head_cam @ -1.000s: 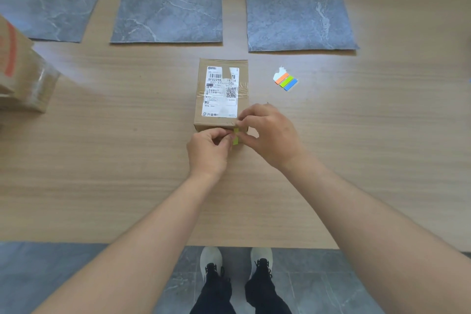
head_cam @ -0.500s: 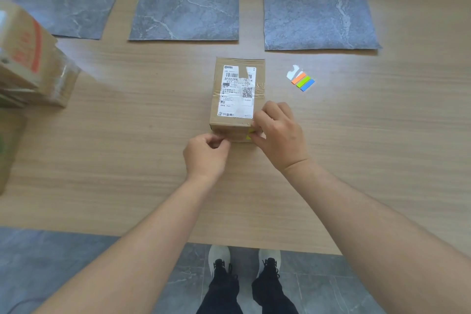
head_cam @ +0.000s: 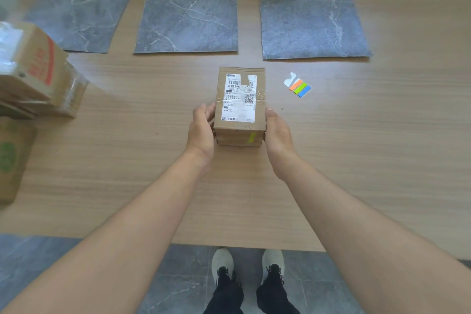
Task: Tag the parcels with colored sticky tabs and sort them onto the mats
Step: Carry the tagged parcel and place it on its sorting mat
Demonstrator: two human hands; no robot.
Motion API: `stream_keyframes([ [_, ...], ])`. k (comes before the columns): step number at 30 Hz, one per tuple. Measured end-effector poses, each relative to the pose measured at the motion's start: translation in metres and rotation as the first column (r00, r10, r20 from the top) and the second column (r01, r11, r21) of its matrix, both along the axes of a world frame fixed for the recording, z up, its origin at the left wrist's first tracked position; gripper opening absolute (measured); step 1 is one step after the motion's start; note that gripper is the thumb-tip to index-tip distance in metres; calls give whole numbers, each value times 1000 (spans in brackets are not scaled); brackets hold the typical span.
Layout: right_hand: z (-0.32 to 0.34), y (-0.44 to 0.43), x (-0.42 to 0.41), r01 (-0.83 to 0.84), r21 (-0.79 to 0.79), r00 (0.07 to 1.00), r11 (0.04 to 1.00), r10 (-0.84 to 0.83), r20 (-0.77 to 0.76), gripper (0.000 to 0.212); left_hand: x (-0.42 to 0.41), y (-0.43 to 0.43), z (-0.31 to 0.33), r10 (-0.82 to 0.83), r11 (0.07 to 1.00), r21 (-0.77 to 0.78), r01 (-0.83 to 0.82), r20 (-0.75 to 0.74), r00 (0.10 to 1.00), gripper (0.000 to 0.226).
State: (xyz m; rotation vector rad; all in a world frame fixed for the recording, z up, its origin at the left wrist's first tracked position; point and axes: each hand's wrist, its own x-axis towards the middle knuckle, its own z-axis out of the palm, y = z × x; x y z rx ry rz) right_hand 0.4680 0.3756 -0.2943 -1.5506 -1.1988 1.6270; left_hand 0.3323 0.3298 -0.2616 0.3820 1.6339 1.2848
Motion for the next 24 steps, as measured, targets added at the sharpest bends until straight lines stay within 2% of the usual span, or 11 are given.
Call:
stream_keyframes([
  [3, 15, -4, -6, 13, 12, 1000, 1000, -13, -1, 45, -4, -2, 13, -25, 999, 37, 26, -12, 1000, 48],
  [8, 57, -6, -10, 34, 58, 999, 998, -32, -40, 39, -16, -6, 50, -51, 996, 72, 54, -48, 998, 46],
  [13, 110, -8, -24, 36, 174, 999, 984, -31, -28, 40, -22, -10, 109, -59, 986, 151, 71, -83, 995, 45],
  [24, 249, -5, -37, 26, 284, 998, 959, -10, -57, 42, -33, -15, 251, -82, 952, 277, 133, -187, 979, 45],
])
